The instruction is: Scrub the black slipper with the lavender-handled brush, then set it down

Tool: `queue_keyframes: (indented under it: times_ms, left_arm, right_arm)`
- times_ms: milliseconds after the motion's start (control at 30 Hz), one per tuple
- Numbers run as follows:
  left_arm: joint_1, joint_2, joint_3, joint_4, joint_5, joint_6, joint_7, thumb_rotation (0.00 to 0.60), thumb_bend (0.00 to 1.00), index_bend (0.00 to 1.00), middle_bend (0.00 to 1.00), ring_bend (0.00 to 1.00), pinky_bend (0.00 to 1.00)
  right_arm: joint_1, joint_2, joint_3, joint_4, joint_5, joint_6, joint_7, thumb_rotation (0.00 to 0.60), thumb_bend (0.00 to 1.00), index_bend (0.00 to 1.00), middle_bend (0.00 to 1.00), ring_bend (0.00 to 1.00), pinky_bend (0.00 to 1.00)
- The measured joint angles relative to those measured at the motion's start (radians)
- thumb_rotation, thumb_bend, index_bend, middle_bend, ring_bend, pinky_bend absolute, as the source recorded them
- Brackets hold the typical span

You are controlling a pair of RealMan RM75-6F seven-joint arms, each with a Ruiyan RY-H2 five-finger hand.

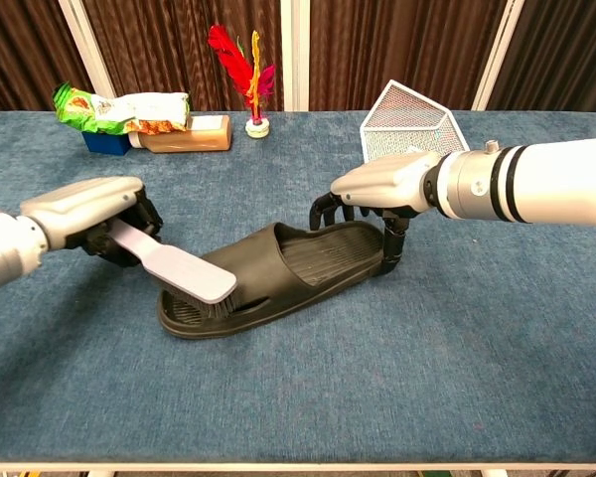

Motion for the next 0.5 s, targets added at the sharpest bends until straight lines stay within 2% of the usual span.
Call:
queue_keyframes:
  times_ms: [167, 400, 500]
  left_arm:
    - [-0.019, -0.047, -0.053, 0.036, -0.070, -0.031, 0.069, 0.600, 0.89, 1.00, 1.00, 1.00, 1.00]
    - [-0.042, -0.099, -0.144, 0.123, -0.167, -0.034, 0.114, 0.600, 0.89, 1.00, 1.00, 1.00, 1.00]
    - [-0.045, -0.099, -0.170, 0.126, -0.188, -0.033, 0.107, 0.600, 0.89, 1.00, 1.00, 1.00, 1.00]
  right_arm:
    - [0.001, -0.001, -0.003, -0.004, 0.003, 0.000, -0.004, 0.600, 0.19, 0.58, 0.44, 0.27, 0.29]
    - [0.005, -0.008, -0.003, -0.001, 0.007, -0.003, -0.007, 0.600, 0.19, 0.58, 0.44, 0.27, 0.29]
    - [0.008, -0.010, -0.001, 0.005, 0.011, -0.005, -0.007, 0.600, 0.19, 0.58, 0.44, 0.27, 0.29]
